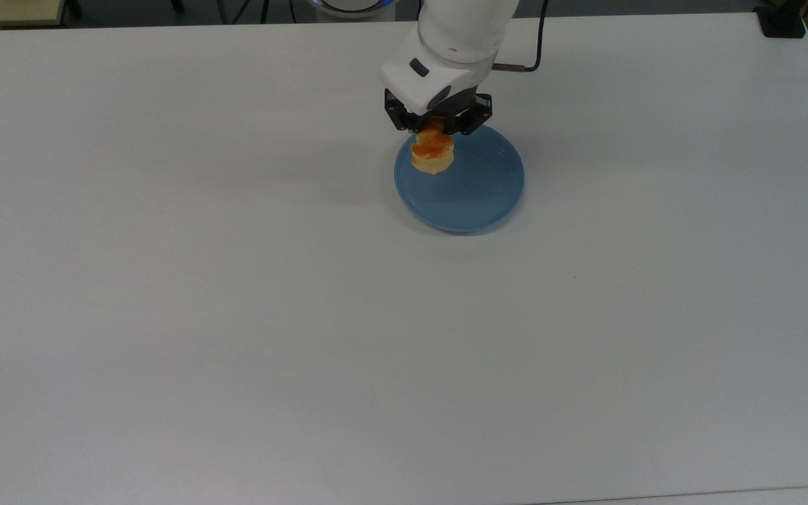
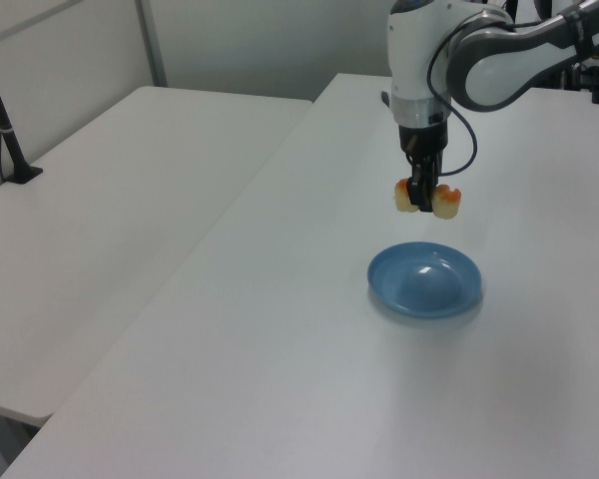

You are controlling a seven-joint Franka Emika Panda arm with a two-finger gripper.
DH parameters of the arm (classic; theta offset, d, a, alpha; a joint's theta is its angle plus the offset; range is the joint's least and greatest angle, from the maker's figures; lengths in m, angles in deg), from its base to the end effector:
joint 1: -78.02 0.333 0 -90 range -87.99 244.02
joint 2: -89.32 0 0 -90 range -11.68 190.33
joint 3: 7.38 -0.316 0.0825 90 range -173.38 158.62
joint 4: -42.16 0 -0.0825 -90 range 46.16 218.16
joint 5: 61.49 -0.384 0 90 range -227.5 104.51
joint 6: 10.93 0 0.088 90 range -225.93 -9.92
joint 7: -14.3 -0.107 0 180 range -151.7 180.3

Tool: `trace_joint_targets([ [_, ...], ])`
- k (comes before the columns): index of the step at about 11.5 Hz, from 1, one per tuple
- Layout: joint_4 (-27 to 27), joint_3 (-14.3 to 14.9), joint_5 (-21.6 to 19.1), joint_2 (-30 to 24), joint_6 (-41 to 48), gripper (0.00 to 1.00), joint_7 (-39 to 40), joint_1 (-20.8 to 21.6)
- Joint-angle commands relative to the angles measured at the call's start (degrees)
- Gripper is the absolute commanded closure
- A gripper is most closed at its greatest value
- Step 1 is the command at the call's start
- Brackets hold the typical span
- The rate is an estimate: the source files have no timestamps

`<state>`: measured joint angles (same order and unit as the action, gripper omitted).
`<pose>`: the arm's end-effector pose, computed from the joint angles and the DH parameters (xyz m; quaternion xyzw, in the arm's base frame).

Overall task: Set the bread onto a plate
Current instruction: 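Lift the held bread roll and carry it over the blue plate, then lower the bread roll onto the blue plate and open the gripper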

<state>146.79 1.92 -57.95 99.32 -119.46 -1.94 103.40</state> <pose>0.5723 0.1646 0.4306 0.9977 0.0104 -0.0382 0.0556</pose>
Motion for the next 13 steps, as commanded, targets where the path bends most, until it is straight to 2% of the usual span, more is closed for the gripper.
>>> trace_joint_targets([
  [1,-1.36,-0.42,-0.55,0.46,0.69,0.76,-0.64,1.51],
  [5,-1.18,-0.95,-0.56,0.55,0.78,0.73,-0.72,2.04],
  [9,-0.83,-2.35,-0.2,4.85,-1.31,0.71,-1.68,1.95],
  [13,-0.66,-2.53,0.32,9.94,-5.45,0.56,-3.0,2.13],
])
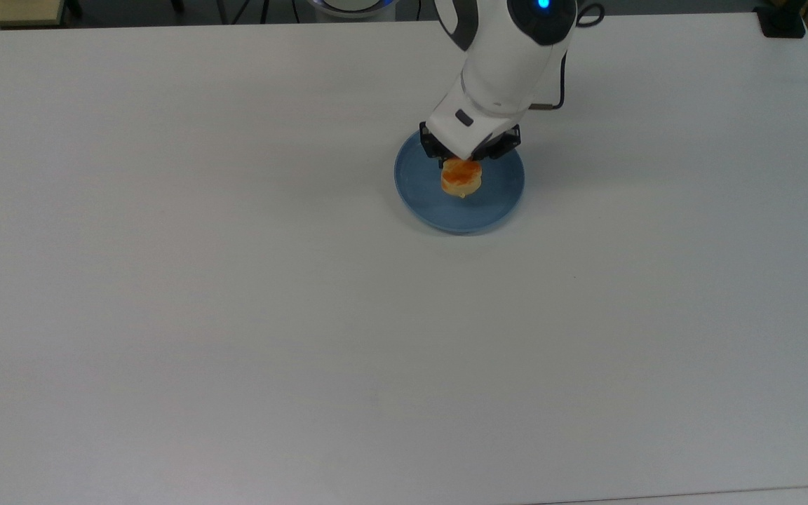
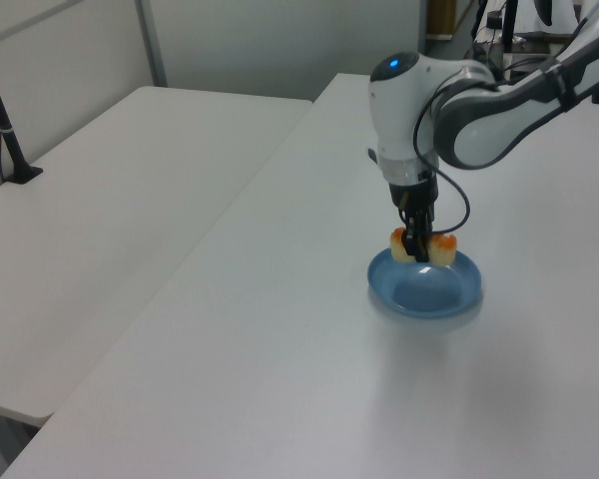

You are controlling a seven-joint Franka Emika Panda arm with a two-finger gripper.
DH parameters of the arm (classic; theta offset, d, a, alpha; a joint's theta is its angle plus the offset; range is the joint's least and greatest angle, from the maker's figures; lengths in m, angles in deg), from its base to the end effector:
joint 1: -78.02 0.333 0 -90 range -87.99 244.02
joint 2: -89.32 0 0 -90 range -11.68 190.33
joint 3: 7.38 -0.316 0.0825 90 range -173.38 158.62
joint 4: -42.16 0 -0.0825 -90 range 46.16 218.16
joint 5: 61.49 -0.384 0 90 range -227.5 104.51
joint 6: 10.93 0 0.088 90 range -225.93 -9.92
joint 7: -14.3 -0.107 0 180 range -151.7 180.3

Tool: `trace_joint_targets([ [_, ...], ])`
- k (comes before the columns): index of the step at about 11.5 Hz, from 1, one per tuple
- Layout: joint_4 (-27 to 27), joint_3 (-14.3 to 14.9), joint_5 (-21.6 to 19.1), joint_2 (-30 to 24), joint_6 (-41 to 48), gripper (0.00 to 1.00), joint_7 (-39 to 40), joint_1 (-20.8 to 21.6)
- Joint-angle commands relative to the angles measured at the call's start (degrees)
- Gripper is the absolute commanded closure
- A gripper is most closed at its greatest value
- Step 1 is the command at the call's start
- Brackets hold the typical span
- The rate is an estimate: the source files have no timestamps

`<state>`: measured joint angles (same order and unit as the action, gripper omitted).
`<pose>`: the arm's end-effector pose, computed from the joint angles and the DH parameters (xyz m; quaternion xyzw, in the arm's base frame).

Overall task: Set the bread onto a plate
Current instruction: 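Lower the bread roll onto the blue plate and open the gripper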

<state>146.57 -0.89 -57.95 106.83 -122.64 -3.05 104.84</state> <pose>0.5730 0.2121 0.3570 0.9943 0.0409 -0.0690 0.0708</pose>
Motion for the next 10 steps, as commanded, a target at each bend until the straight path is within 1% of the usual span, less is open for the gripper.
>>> trace_joint_targets([
  [1,-0.44,0.37,1.19,3.32,-3.58,0.42,-3.29,0.69],
  [2,-0.44,0.28,2.33,3.67,-4.12,0.29,-4.44,0.69],
  [3,-0.44,0.28,2.43,3.77,-4.04,0.1,-4.45,0.69],
  [4,-0.44,0.28,2.43,3.68,-4.04,0.0,-4.28,0.69],
  [7,-0.88,0.28,2.43,2.72,-3.51,0.0,-4.19,0.43],
  [8,-0.97,0.02,2.43,1.06,-3.25,0.0,-4.1,-0.27],
  [9,-0.97,-0.86,2.43,-0.7,-2.55,0.0,-3.92,-2.11],
  [10,-1.14,-3.3,2.43,-2.72,-1.24,0.0,-3.84,-5.26],
])
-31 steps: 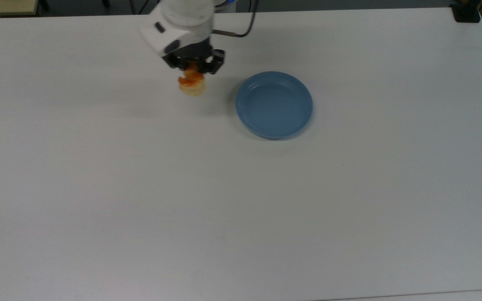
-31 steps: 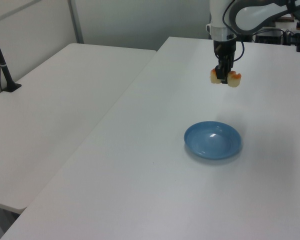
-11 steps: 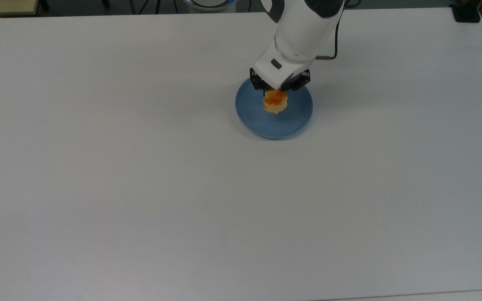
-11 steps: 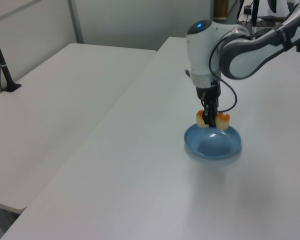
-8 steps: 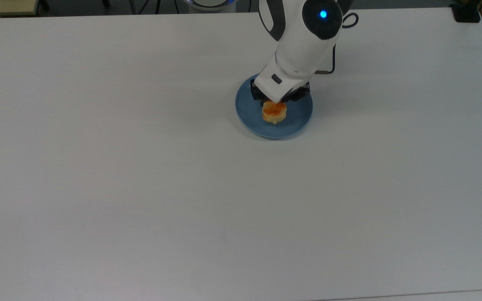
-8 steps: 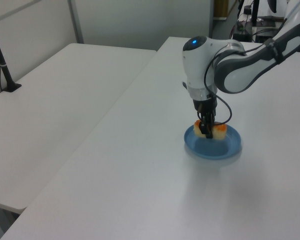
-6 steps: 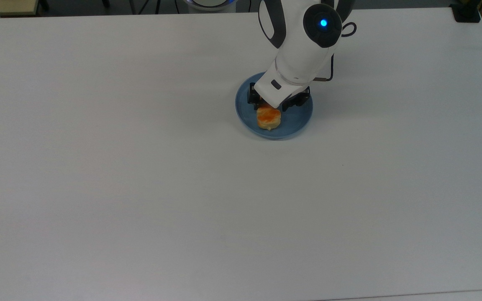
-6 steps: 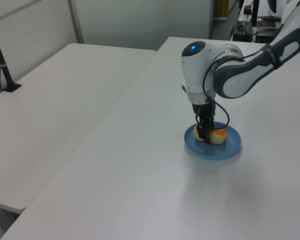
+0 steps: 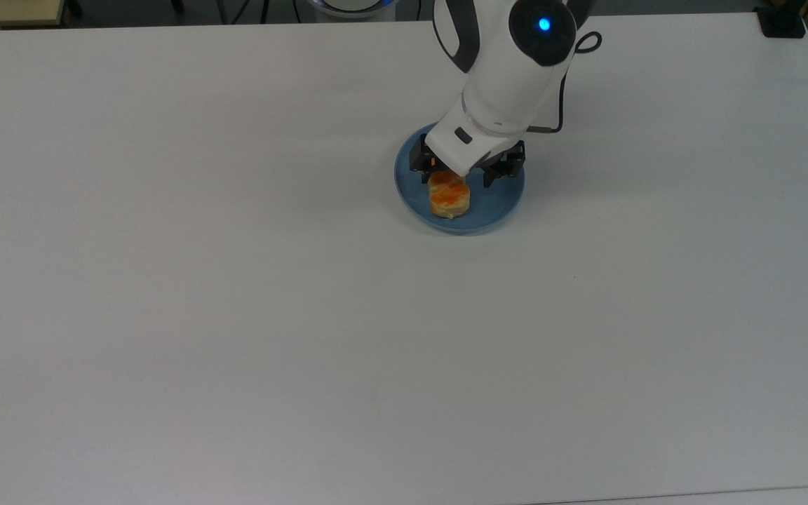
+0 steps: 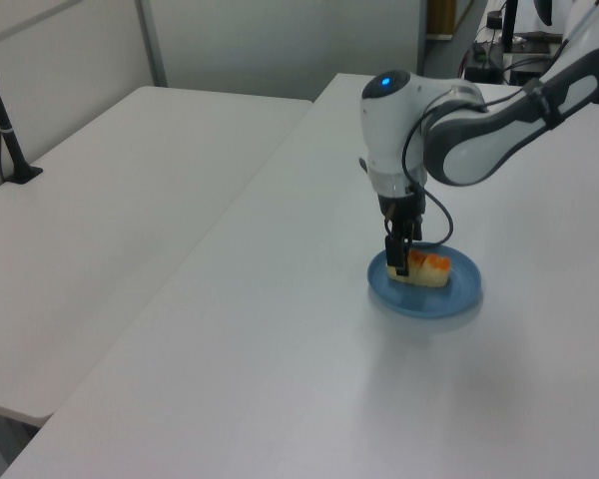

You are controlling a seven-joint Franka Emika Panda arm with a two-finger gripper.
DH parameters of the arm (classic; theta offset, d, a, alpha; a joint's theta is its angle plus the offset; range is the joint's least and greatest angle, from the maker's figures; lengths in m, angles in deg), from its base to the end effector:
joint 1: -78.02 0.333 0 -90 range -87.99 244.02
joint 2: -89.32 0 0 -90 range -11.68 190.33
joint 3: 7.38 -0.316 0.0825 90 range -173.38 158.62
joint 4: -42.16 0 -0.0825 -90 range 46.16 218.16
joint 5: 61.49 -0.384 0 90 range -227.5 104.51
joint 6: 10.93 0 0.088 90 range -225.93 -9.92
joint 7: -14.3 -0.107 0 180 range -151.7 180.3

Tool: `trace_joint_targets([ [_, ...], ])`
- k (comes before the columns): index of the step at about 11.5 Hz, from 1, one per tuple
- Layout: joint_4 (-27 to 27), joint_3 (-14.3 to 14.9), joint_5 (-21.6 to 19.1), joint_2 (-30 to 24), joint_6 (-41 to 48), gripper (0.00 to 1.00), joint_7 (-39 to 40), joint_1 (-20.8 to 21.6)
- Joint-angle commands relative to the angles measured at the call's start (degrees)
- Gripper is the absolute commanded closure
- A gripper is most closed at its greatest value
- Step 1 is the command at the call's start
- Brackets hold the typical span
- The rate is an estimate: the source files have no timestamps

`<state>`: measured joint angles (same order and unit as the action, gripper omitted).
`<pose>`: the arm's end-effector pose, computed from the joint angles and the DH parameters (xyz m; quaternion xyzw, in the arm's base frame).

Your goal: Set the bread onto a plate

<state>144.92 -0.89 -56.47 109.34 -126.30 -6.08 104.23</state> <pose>0.5902 0.2112 0.3473 0.9961 0.0177 -0.0401 0.0761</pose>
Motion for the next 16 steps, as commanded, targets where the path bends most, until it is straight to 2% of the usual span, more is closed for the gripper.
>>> trace_joint_targets([
  [1,-0.27,-5.67,0.95,-7.52,3.56,0.0,-0.72,-8.42],
  [3,-4.47,-8.23,0.86,-9.99,10.39,0.0,-0.45,-13.18],
  [6,-7.56,-12.45,-1.06,-14.47,16.04,0.0,7.52,-23.72],
  [9,-8.97,-11.23,-1.07,-15.62,18.51,0.0,12.2,-25.86],
  [13,-9.33,-9.22,-0.98,-15.62,18.43,0.0,12.56,-25.86],
  [16,-9.33,-8.95,-1.07,-15.62,18.34,0.0,12.47,-25.86],
])
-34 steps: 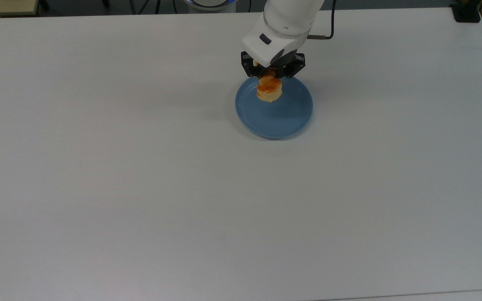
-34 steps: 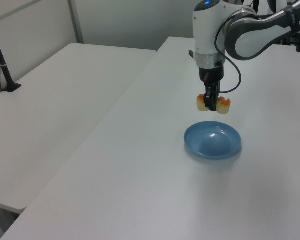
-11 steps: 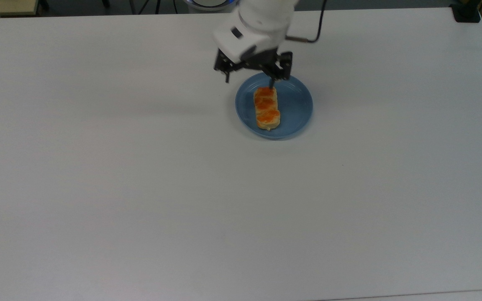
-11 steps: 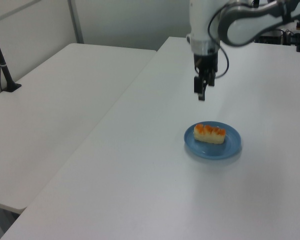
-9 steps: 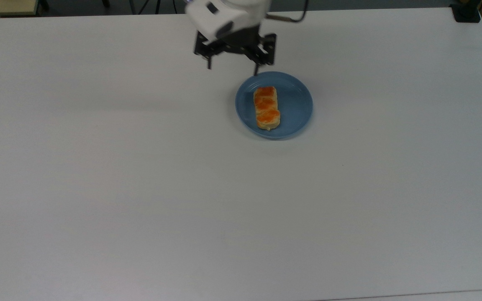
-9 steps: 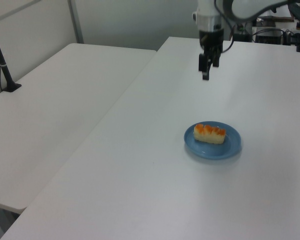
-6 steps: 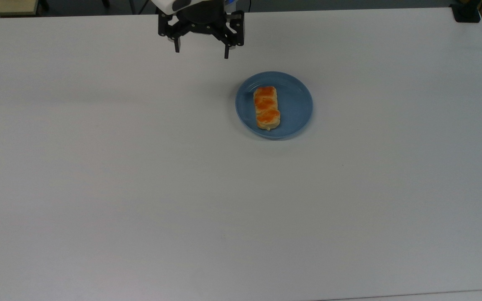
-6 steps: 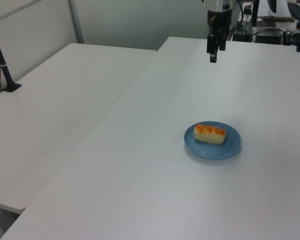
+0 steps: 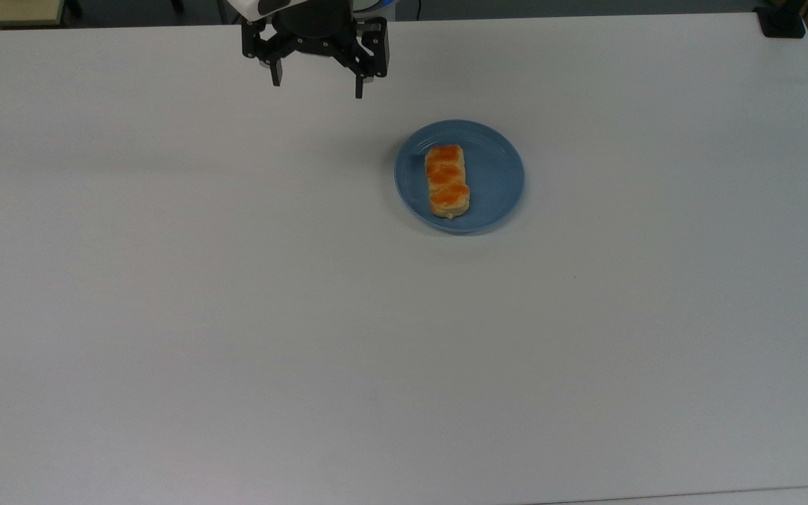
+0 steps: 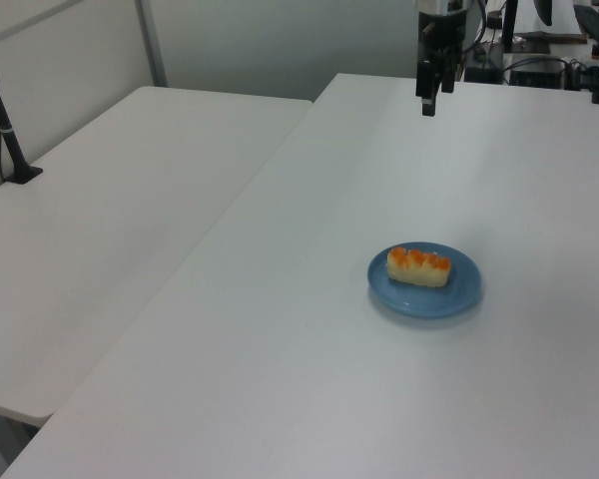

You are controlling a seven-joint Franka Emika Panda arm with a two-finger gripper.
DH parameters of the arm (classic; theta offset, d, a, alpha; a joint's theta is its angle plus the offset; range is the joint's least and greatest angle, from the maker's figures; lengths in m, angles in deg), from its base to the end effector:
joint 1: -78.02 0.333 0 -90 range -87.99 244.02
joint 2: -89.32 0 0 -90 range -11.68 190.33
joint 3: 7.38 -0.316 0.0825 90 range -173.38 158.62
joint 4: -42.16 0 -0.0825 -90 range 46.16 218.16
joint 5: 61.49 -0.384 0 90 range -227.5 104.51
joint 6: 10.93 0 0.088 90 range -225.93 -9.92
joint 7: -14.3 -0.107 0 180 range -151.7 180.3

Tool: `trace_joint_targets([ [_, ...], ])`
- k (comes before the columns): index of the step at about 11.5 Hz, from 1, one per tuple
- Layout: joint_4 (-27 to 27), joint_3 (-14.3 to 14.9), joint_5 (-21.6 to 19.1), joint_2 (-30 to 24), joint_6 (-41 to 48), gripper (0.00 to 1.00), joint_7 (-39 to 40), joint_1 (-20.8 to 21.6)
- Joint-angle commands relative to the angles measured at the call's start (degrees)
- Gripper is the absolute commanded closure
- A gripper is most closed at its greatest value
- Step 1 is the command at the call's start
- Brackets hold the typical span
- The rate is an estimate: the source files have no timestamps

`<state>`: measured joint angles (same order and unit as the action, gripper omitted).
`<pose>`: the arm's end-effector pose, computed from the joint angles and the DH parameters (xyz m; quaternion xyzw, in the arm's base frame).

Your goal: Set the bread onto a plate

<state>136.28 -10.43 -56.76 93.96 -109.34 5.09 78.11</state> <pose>0.5868 0.0234 0.5572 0.9981 -0.0468 0.0012 0.0387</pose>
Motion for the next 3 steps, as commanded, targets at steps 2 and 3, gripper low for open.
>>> trace_joint_targets([
  [2,-0.7,0.59,-0.78,-0.24,1.38,0.0,1.13,0.35],
  [3,-0.7,0.59,-0.78,-0.24,1.38,0.0,1.12,0.35],
])
